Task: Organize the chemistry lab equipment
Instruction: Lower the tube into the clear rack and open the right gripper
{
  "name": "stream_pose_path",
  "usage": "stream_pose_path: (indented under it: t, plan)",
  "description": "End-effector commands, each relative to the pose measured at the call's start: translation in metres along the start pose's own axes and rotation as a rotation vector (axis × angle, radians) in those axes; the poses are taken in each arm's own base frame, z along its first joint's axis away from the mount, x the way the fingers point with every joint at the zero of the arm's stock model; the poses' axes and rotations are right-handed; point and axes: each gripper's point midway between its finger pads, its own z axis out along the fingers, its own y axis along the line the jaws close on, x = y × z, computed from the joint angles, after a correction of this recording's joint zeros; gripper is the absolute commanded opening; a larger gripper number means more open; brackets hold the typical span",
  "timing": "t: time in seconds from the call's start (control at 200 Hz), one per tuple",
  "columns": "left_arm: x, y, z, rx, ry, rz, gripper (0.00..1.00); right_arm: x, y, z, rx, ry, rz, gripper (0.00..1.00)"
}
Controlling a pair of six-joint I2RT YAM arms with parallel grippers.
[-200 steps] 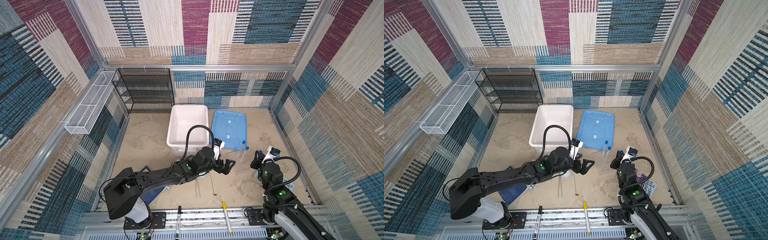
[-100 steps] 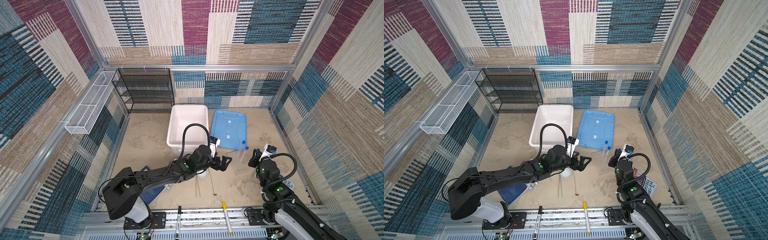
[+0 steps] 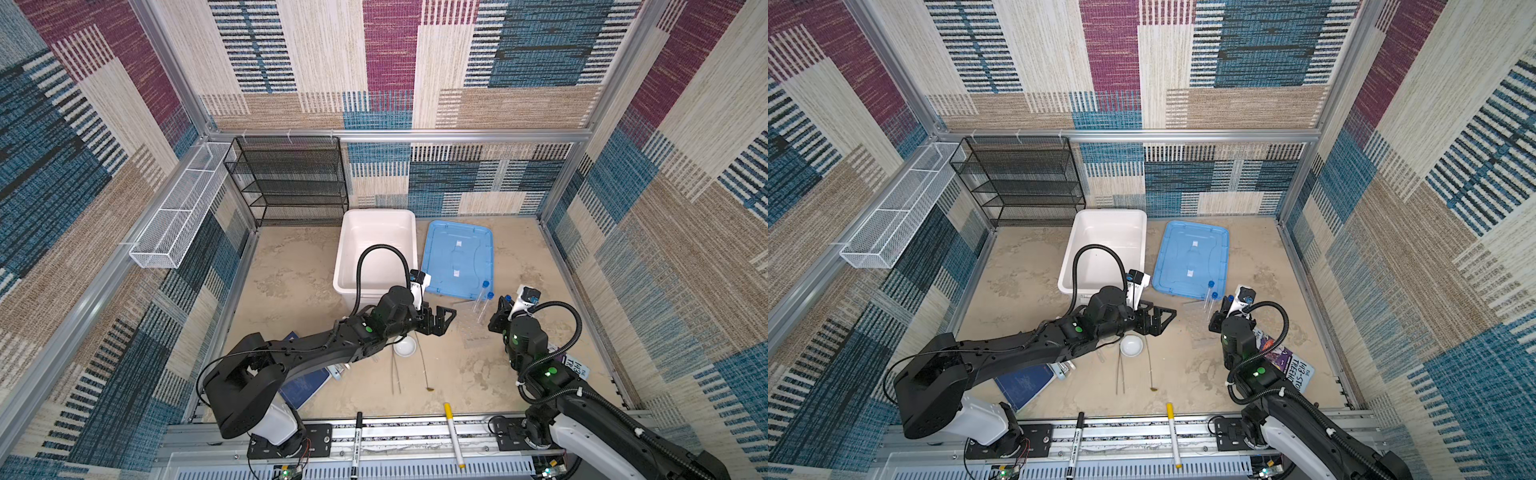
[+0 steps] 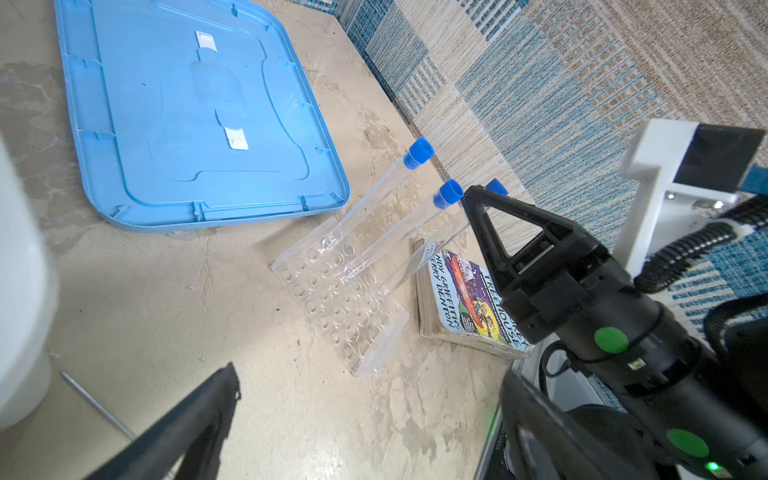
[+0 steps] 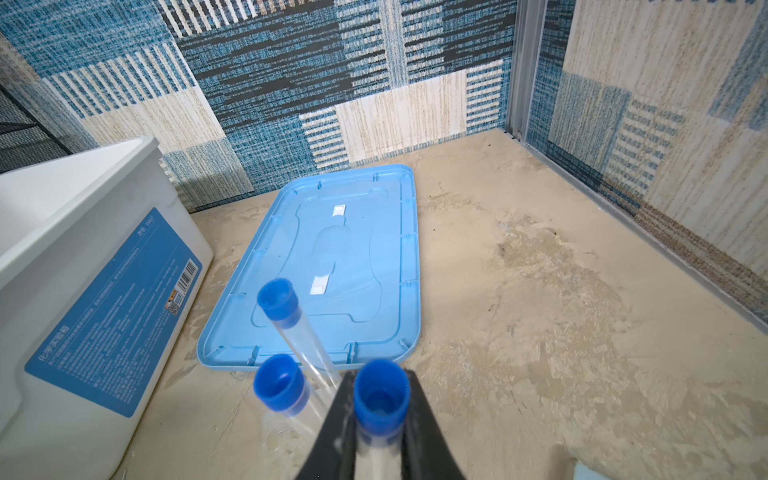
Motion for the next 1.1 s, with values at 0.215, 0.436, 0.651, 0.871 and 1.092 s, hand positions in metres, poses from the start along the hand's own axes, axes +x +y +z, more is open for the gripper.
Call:
stream_pose_path:
  t: [0.215, 0.436, 0.651, 0.871, 1.092]
  plan:
    - [-0.016, -0.014, -0.006, 0.032, -0.033, 0.06, 0.99, -0.006, -0.002, -0.002, 0.041, -0.032, -0.082, 0.14]
    - [-0.016, -0.013, -0.003, 0.029, -0.029, 0.062, 0.99, -0.004, 0.005, 0.0, 0.016, -0.019, -0.149, 0.15]
    - [-0.015, -0.016, 0.001, 0.048, -0.023, 0.044, 0.99, -0.001, 0.009, 0.001, -0.005, -0.004, -0.177, 0.16]
    - [-0.018, -0.018, -0.001, 0.051, -0.026, 0.053, 0.99, 0.003, 0.009, 0.001, -0.002, 0.02, -0.168, 0.3]
    - [-0.043, -0.034, -0.019, 0.061, -0.082, 0.118, 0.99, -0.003, 0.004, -0.006, -0.002, -0.001, -0.088, 0.56]
